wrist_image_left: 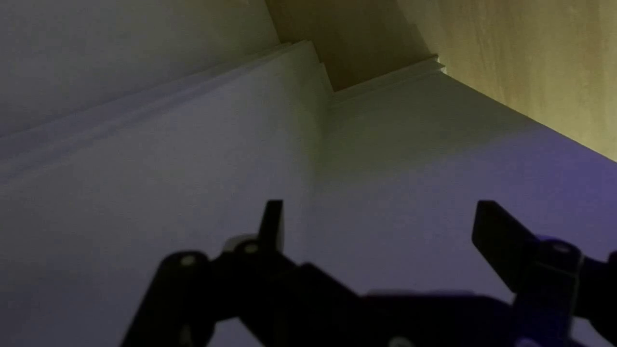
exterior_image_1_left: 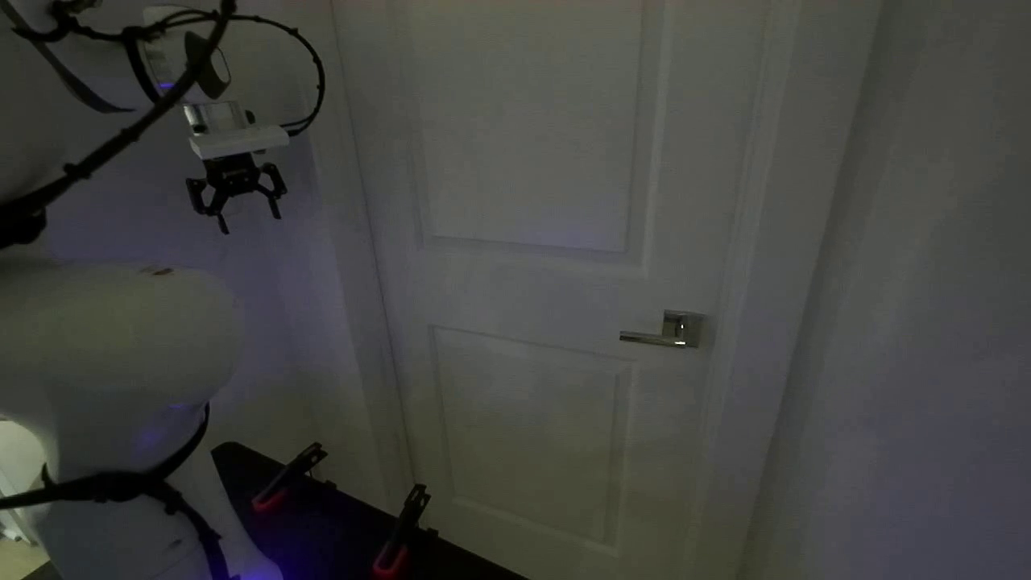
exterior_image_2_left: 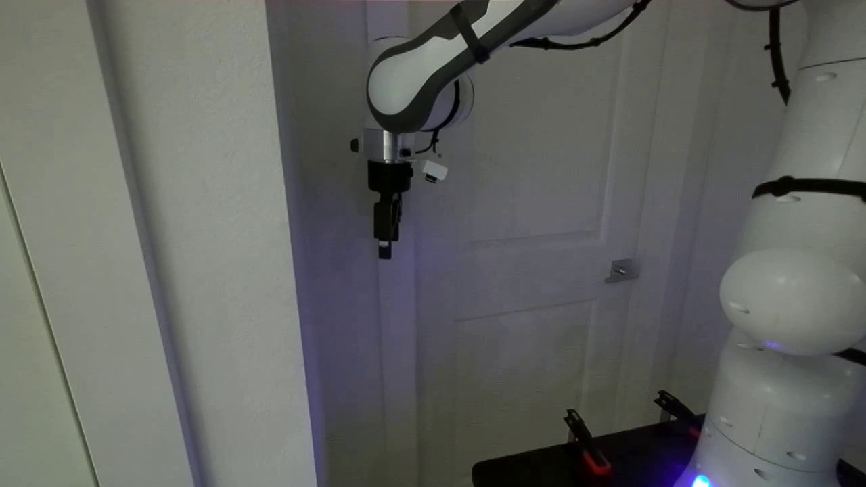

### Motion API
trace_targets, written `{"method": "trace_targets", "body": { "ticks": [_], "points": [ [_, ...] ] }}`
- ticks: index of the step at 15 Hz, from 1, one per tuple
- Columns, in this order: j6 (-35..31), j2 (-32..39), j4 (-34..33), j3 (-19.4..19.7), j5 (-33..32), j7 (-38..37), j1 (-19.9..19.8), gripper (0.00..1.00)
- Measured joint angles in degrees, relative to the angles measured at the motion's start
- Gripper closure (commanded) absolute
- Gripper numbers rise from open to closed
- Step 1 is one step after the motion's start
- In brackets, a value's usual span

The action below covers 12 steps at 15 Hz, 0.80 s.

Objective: Switch the light on then off again.

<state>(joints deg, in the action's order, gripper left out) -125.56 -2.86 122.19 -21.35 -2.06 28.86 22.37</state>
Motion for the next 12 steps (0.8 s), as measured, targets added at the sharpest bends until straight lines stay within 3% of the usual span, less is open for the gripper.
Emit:
{"method": "trace_targets", "body": {
  "ticks": [7, 12],
  "points": [
    [2.76, -4.05, -0.03, -2.65, -1.6, -2.46, 2.64, 0.0],
    [6.56, -8.47, -0.01, -4.93, -6.0, -11.04, 3.77, 0.0]
  ]
}}
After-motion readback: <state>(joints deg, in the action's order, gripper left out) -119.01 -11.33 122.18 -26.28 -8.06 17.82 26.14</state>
